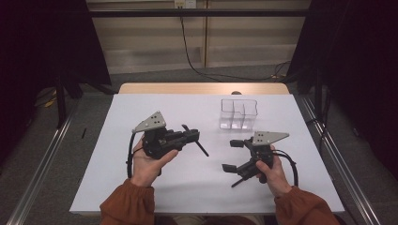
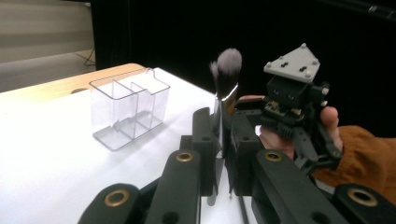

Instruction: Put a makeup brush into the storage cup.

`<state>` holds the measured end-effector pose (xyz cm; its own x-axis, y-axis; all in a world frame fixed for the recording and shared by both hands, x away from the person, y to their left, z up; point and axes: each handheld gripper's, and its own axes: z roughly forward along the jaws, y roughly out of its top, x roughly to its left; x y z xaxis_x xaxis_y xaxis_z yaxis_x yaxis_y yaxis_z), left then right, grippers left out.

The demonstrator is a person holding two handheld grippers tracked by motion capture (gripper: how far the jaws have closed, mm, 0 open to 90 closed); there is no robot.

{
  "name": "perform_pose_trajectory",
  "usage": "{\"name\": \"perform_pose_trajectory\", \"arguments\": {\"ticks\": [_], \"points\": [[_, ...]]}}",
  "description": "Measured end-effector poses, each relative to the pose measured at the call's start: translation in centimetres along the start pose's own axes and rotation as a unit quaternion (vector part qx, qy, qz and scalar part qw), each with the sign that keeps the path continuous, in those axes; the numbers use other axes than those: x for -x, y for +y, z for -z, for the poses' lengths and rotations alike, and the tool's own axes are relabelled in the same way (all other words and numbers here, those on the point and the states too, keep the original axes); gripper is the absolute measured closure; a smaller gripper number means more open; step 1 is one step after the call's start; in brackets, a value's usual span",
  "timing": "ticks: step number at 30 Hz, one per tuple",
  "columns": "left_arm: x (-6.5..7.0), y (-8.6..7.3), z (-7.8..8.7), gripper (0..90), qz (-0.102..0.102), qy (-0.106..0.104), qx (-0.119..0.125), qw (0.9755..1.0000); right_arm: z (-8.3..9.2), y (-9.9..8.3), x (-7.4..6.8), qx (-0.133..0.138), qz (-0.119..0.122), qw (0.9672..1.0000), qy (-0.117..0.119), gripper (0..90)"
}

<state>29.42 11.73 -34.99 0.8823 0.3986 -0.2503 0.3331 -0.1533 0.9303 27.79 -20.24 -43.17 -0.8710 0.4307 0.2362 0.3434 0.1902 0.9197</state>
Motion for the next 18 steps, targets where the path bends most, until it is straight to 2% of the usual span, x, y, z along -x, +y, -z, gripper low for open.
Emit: {"name": "perform_pose_trajectory", "arguments": {"ticks": [6,8,12,18], "points": [[-0.1,0.5,0.2,83.9,-0.012,0.008,-0.031,0.9994,0.1,0.0,0.1,-0.002,0.000,1.0000,-0.002,0.3],[-0.2,0.7,0.2,83.9,-0.011,0.005,-0.042,0.9991,0.1,0.0,0.0,-0.003,0.001,1.0000,0.000,0.5],[-0.3,0.9,-0.1,83.9,-0.009,0.006,-0.066,0.9978,0.0,0.0,-0.1,-0.003,0.004,1.0000,0.005,0.5],[-0.2,1.3,-0.6,83.9,-0.018,0.005,-0.097,0.9951,-0.1,0.1,-0.3,-0.006,0.008,0.9999,0.009,0.5]]}}
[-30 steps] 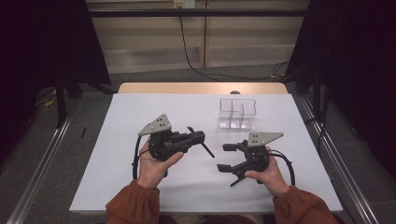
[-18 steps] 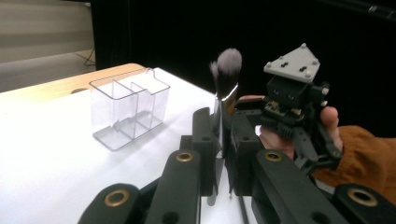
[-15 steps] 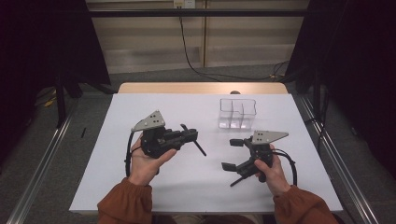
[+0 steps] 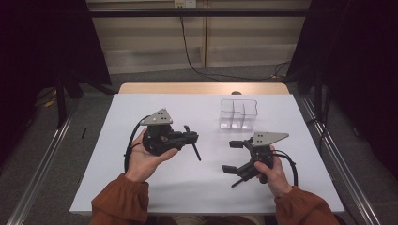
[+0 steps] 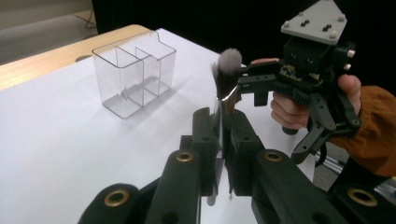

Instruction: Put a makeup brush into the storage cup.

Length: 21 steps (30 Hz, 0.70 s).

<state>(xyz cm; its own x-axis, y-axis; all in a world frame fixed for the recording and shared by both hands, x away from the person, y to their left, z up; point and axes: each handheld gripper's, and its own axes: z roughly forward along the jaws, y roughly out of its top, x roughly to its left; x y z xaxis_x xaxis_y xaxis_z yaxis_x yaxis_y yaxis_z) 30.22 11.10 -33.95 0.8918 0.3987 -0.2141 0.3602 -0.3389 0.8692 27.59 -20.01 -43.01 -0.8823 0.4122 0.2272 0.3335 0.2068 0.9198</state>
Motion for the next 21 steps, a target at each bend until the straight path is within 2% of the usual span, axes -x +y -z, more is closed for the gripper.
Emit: {"name": "perform_pose_trajectory", "arguments": {"ticks": [3,11,21], "points": [[0.1,0.2,-0.2,83.9,-0.011,-0.005,-0.015,0.9998,0.0,0.1,-0.1,0.003,0.000,1.0000,0.002,0.5],[0.4,0.3,-1.4,83.9,-0.012,-0.012,-0.040,0.9991,0.0,0.4,-0.4,0.007,0.006,0.9999,0.007,0.9],[0.9,0.2,-3.0,83.9,-0.011,-0.036,-0.048,0.9981,-0.2,1.2,-1.3,0.016,0.018,0.9996,0.012,1.7]]}}
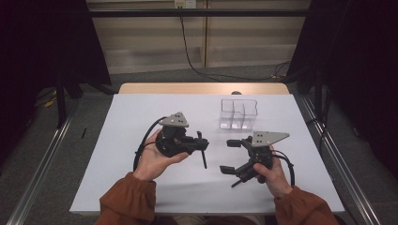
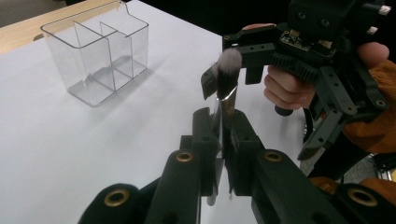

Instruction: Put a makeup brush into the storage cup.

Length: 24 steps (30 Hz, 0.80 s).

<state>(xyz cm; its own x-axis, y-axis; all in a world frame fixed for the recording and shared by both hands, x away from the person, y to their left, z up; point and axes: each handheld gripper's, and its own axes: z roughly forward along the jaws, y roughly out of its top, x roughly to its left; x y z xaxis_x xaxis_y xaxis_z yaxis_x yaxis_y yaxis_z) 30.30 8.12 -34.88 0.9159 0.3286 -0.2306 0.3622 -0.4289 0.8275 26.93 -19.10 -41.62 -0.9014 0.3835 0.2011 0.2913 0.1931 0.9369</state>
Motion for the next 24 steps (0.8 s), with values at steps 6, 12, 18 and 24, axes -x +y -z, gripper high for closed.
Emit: {"name": "perform_pose_trajectory", "arguments": {"ticks": [6,12,18,24], "points": [[0.3,-0.1,-0.7,83.9,0.003,-0.003,0.003,1.0000,-0.7,0.2,-0.3,-0.007,0.007,0.9999,0.011,5.3],[0.3,-0.2,-1.0,83.9,0.009,-0.003,0.013,0.9999,-1.4,0.7,-0.1,-0.021,0.009,0.9995,0.022,10.1],[0.1,-0.2,-1.1,83.9,0.010,-0.003,0.016,0.9998,-2.3,1.2,0.1,-0.038,0.007,0.9985,0.039,16.0],[0.3,-0.2,-1.5,83.9,0.012,-0.008,0.020,0.9997,-2.8,1.0,0.2,-0.046,0.004,0.9980,0.043,26.9]]}}
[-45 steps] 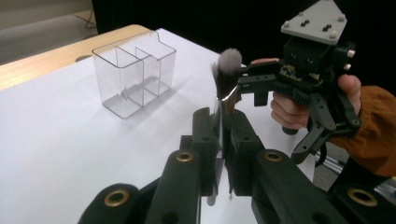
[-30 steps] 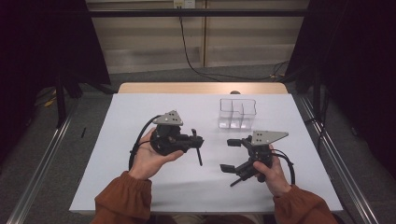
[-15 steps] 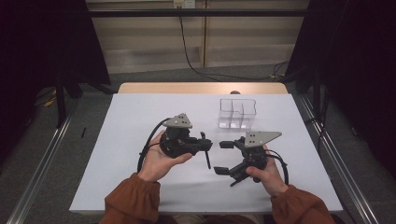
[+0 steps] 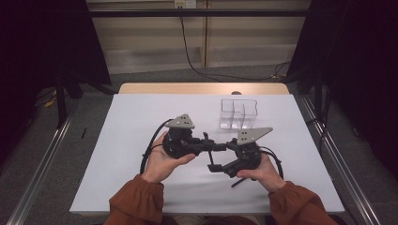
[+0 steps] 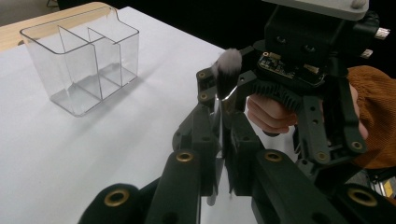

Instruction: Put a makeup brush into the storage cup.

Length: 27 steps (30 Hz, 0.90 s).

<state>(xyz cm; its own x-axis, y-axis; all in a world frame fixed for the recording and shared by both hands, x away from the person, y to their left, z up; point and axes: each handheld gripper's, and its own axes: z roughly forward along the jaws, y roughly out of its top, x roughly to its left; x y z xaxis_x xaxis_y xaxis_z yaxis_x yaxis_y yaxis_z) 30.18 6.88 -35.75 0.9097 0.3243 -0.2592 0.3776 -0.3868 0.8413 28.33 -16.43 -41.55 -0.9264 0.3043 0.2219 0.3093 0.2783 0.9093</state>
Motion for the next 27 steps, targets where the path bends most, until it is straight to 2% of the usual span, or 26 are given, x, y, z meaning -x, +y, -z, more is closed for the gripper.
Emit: {"name": "perform_pose_trajectory", "arguments": {"ticks": [2,5,7,13,27], "points": [[-0.02,-0.07,-0.03,83.9,0.002,-0.001,0.002,1.0000,-0.04,0.00,0.00,0.003,-0.002,1.0000,-0.005,31.6],[0.01,-0.25,-0.17,83.9,0.001,0.001,-0.002,1.0000,-0.14,-0.08,-0.08,0.009,0.005,0.9999,-0.007,44.8],[0.01,-0.38,-0.25,83.9,0.003,0.002,-0.001,1.0000,-0.19,-0.10,-0.12,0.012,0.005,0.9999,-0.004,48.2],[-0.12,-0.51,-0.22,83.9,0.004,0.003,0.004,1.0000,-0.24,-0.23,0.11,0.011,0.001,0.9999,-0.005,66.2],[-0.20,-0.69,-0.37,83.9,0.005,0.003,0.003,1.0000,-0.17,-0.36,0.20,0.014,0.000,0.9998,-0.013,82.4]]}}
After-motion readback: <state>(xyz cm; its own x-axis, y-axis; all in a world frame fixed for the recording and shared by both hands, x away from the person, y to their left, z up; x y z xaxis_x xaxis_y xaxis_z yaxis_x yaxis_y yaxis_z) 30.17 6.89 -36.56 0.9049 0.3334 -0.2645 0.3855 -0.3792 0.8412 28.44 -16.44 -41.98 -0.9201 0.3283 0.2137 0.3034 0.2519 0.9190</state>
